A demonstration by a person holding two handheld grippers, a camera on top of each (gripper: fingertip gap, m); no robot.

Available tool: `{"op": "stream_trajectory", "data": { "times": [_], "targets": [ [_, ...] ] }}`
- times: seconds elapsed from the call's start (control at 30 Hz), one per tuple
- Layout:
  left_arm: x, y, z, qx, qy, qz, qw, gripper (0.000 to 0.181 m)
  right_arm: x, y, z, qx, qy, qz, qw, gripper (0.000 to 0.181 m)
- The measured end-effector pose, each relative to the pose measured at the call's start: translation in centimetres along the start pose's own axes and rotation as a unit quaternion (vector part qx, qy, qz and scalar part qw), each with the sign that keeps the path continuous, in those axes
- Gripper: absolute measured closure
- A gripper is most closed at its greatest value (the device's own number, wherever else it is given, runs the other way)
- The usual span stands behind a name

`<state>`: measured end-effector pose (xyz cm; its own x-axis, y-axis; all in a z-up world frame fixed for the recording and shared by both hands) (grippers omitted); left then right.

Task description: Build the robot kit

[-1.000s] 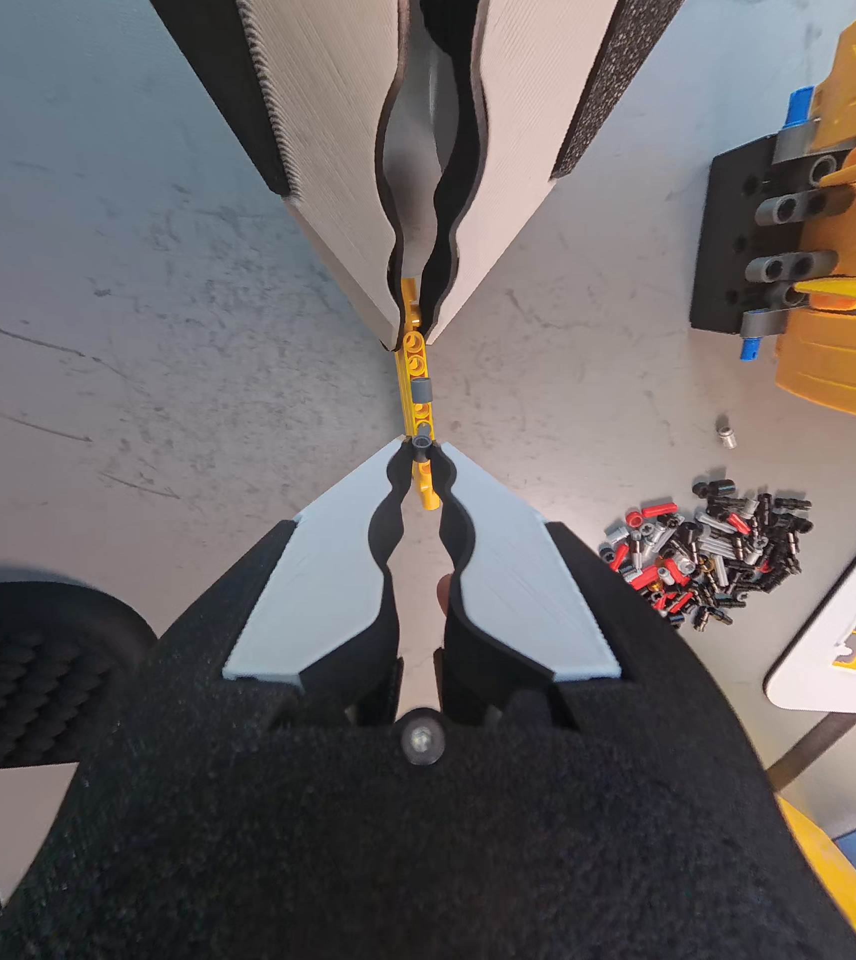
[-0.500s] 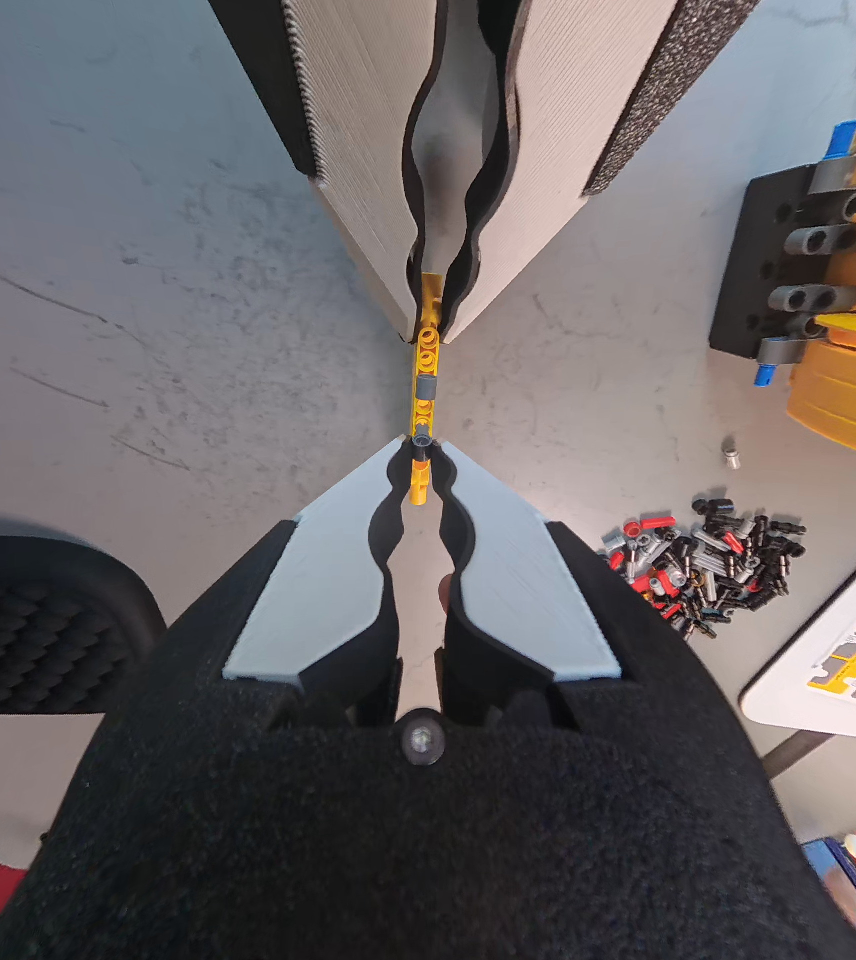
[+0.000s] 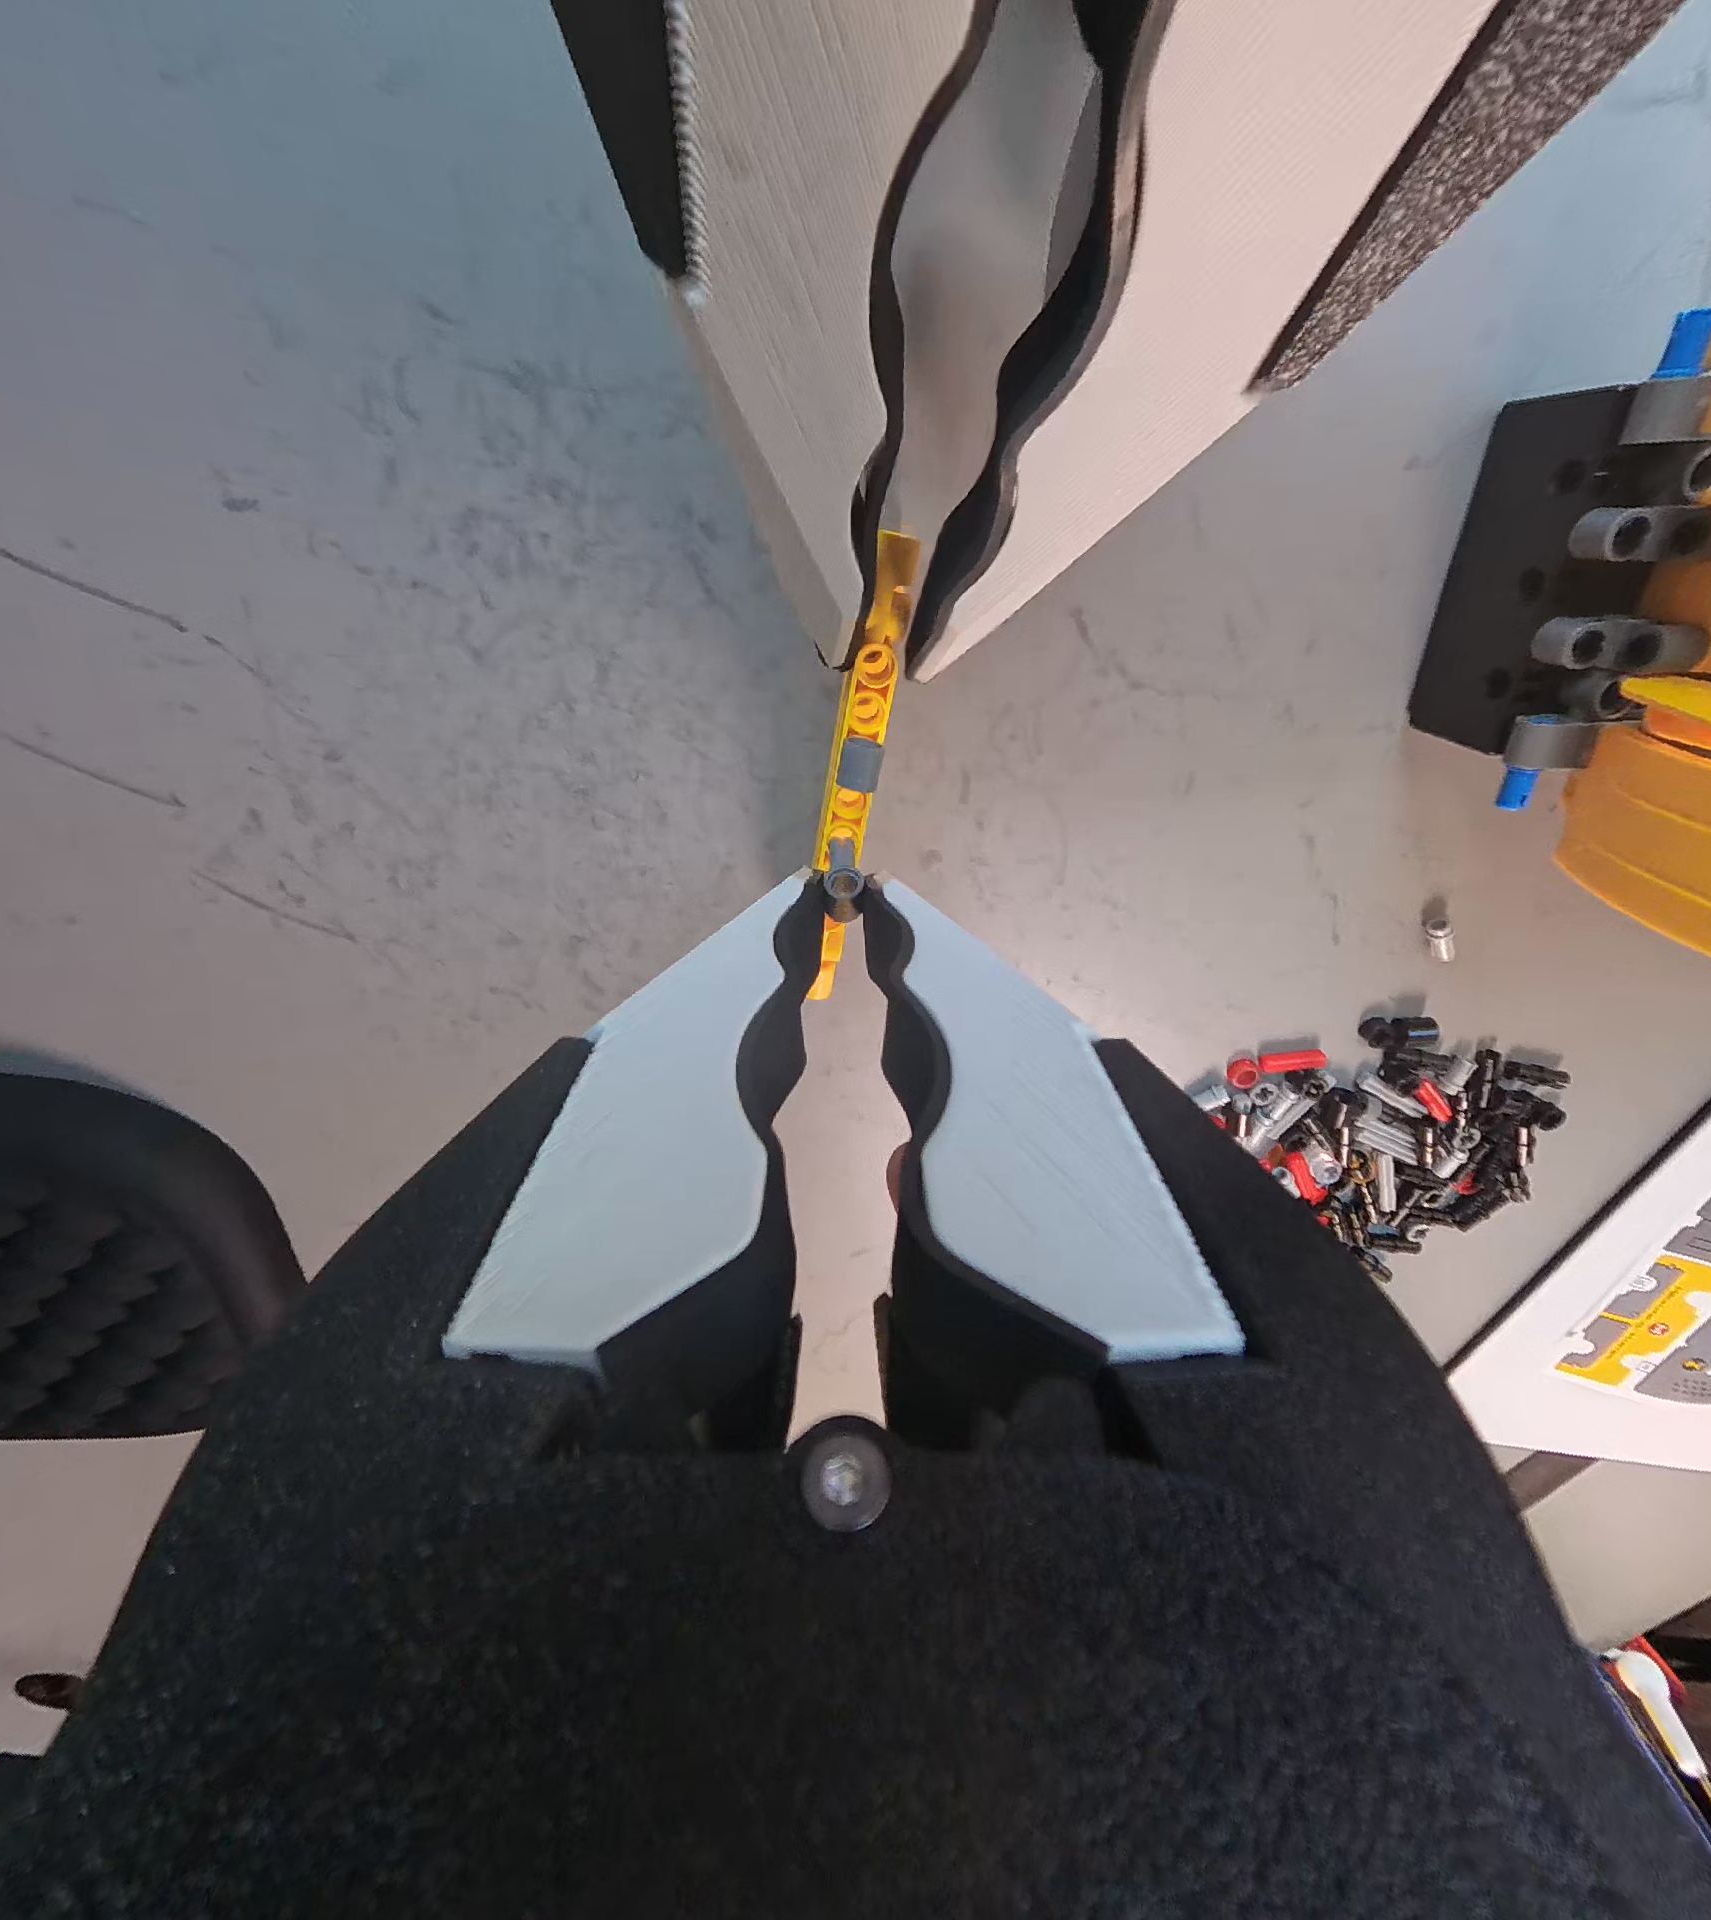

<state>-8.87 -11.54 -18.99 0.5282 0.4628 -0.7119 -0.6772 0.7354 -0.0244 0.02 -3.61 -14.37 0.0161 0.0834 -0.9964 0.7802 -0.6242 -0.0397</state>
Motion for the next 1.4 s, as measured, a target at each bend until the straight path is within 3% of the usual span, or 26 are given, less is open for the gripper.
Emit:
{"op": "stream_trajectory", "data": {
  "times": [0.27,0.5,1.4],
  "targets": [
    [-0.8,0.1,-0.1,0.017,-0.015,0.012,1.000,0.168,-0.1,0.0,-0.5,0.008,-0.013,0.000,1.000,0.175],
    [-2.3,-0.3,1.0,0.016,-0.097,-0.006,0.995,0.172,-3.2,0.5,0.8,0.017,-0.117,-0.021,0.993,0.175],
    [-3.1,-1.0,1.7,0.024,-0.139,-0.024,0.990,0.178,-5.5,1.4,0.1,0.034,-0.198,-0.031,0.979,0.174]
  ]
}}
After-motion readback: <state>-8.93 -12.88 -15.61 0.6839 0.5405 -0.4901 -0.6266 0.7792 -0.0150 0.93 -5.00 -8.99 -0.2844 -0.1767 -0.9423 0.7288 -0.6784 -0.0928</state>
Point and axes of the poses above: each gripper's, where its closed fingertips meet, x out along the fingers, z out of its top, y = z × x across the jaws, the point moved 10 cm from there along -x, back along the fingers, and after that the axes turned 8 degrees about y, right-handed, at the moved point
